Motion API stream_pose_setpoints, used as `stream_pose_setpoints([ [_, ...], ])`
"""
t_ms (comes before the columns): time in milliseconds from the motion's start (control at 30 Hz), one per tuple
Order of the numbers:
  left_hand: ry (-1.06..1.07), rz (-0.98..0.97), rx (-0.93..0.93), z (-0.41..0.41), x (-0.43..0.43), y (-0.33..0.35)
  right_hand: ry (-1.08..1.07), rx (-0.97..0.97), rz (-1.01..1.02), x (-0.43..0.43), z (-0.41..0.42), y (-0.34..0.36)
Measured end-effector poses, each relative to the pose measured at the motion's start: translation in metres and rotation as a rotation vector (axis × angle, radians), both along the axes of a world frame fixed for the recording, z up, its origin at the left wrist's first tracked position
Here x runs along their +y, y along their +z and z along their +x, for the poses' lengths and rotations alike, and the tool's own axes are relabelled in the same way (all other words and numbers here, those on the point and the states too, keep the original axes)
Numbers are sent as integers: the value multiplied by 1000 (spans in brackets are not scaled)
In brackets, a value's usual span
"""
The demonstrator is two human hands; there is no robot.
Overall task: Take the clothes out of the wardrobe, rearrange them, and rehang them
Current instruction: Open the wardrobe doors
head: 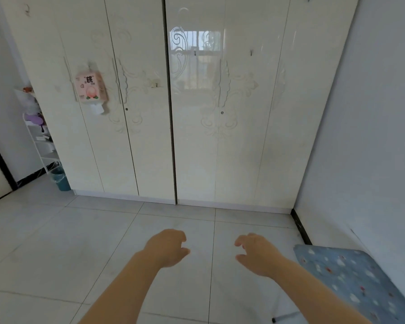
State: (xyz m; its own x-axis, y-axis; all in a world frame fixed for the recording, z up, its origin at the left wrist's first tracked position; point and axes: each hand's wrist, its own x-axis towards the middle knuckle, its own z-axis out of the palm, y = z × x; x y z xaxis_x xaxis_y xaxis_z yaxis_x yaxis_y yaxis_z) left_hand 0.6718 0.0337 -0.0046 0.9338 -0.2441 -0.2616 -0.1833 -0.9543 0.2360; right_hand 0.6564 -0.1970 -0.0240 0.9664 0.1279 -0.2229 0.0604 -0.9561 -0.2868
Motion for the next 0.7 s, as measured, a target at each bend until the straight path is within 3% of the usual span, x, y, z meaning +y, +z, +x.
stream_pose_setpoints([
  [333, 41, 10, 4, 216, -13, 19, 39, 24, -21, -17, 227, 15],
  [700, -66, -12, 43, 480, 18, 2, -51, 22, -32, 16, 474, 7],
])
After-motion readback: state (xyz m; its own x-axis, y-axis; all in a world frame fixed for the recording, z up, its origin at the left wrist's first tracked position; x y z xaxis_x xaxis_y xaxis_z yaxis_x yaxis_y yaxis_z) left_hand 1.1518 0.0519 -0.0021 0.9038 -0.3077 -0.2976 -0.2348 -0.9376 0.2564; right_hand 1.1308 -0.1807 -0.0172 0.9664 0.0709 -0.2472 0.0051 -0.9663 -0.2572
